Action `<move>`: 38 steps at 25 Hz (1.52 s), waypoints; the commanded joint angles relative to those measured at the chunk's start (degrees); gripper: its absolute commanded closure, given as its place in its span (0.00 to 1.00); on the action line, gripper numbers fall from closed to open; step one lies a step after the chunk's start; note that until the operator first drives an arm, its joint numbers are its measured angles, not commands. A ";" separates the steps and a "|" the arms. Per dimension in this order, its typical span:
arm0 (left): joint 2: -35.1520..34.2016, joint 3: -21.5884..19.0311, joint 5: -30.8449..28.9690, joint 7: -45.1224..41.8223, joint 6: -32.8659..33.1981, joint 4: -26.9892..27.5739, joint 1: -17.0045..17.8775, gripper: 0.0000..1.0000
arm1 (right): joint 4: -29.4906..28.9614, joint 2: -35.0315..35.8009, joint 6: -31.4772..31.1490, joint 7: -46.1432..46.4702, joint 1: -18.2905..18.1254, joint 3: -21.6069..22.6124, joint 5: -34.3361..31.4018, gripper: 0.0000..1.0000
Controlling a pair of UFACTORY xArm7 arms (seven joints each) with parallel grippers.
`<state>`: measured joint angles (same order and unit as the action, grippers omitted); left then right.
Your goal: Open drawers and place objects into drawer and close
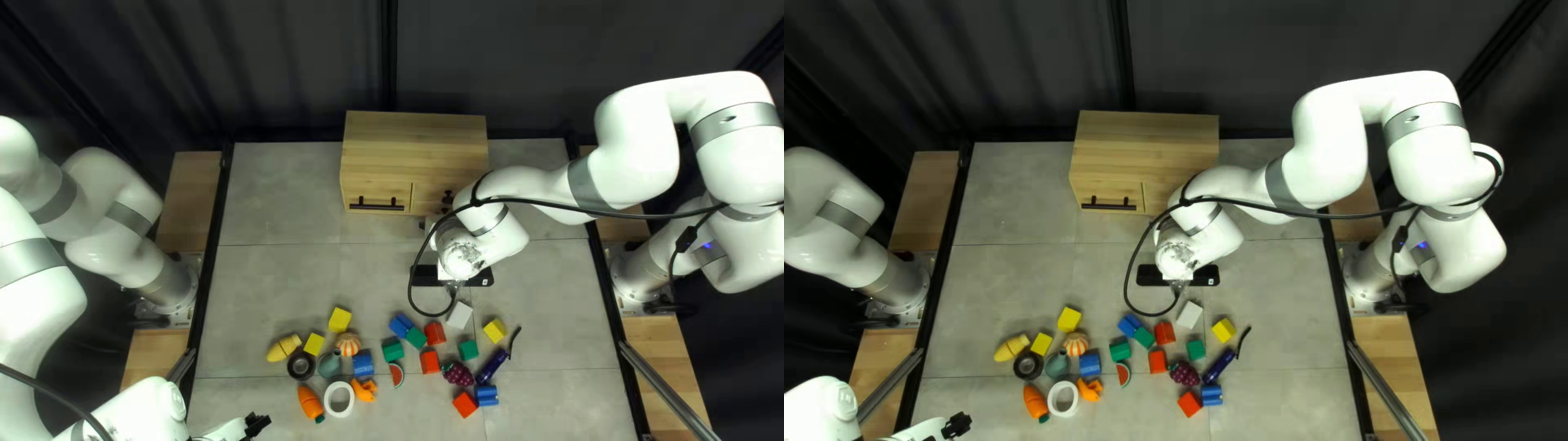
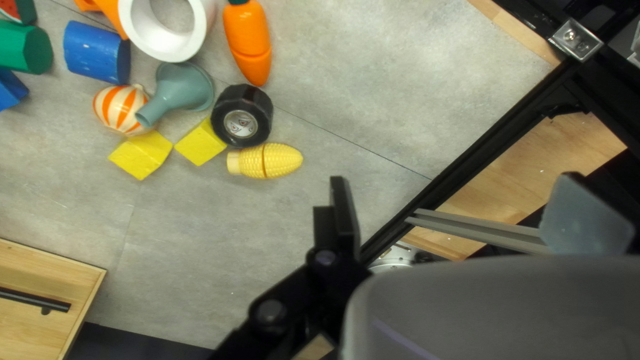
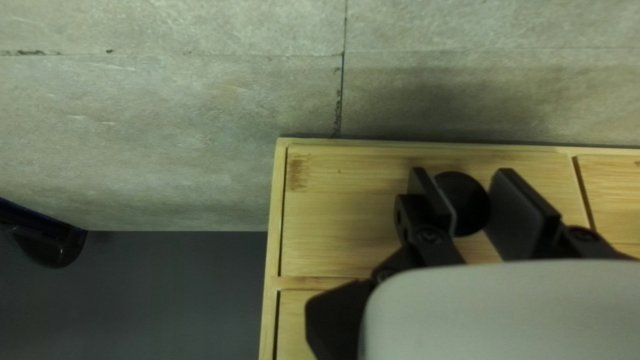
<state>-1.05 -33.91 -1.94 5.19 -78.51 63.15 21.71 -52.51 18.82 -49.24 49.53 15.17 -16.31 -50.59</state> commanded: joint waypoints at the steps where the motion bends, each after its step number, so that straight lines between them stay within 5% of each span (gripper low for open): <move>1: 0.00 0.00 0.00 0.00 0.00 0.00 0.00 0.00 | 0.10 -0.42 -0.40 0.11 0.17 0.08 0.05 0.89; 38: 0.00 0.00 0.00 0.00 0.00 0.00 0.00 0.00 | -1.15 1.07 -0.19 0.11 0.39 0.81 1.30 0.92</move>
<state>-1.05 -33.91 -1.94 5.19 -78.51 63.15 21.71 -53.51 19.71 -49.44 49.66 15.50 -15.59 -49.39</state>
